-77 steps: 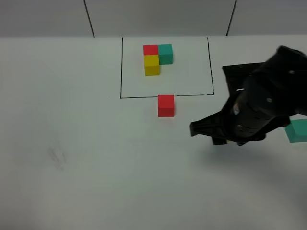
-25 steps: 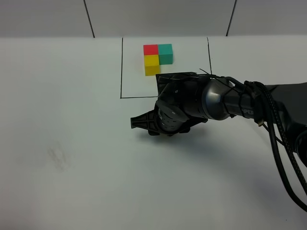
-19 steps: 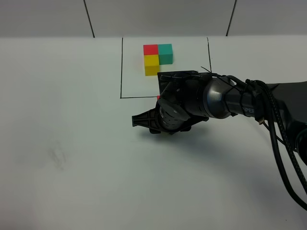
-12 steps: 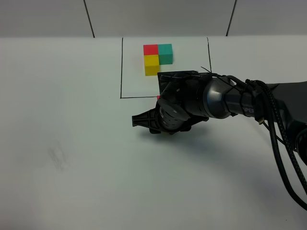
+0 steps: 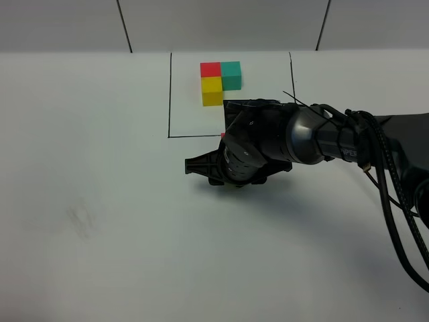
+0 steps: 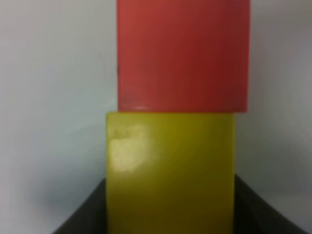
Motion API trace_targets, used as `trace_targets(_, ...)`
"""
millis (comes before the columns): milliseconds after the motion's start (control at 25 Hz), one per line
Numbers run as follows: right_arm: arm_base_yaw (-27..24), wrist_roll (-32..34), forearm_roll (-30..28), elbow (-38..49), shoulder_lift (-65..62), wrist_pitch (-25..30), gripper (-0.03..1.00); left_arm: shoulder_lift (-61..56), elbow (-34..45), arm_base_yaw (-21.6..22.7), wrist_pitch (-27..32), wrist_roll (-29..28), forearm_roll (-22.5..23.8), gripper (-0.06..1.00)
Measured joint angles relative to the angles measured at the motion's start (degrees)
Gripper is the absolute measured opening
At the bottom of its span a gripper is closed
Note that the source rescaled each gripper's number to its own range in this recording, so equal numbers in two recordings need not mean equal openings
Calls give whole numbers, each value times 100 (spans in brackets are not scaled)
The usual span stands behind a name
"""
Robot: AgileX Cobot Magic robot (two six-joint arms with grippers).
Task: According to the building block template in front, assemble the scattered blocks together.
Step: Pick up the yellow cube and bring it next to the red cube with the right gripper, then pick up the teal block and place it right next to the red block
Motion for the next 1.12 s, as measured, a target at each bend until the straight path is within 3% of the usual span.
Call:
trace_targets(680, -11, 6, 62, 0, 0, -26, 4, 0, 0, 0, 0, 8, 0, 78)
trace_targets(760, -11, 6, 157, 10, 22, 19, 13, 0, 0, 0, 0, 3, 0, 78)
trace_targets(800, -4, 10, 171, 20, 14, 20, 22, 0, 0, 0, 0, 3, 0, 78)
trace_targets(1000, 0, 17, 130, 50, -126, 180, 81, 0, 0, 0, 0, 9, 15, 78)
trace_targets(1120, 0, 17, -18, 51, -372, 367, 96, 0, 0, 0, 0, 9, 14, 78)
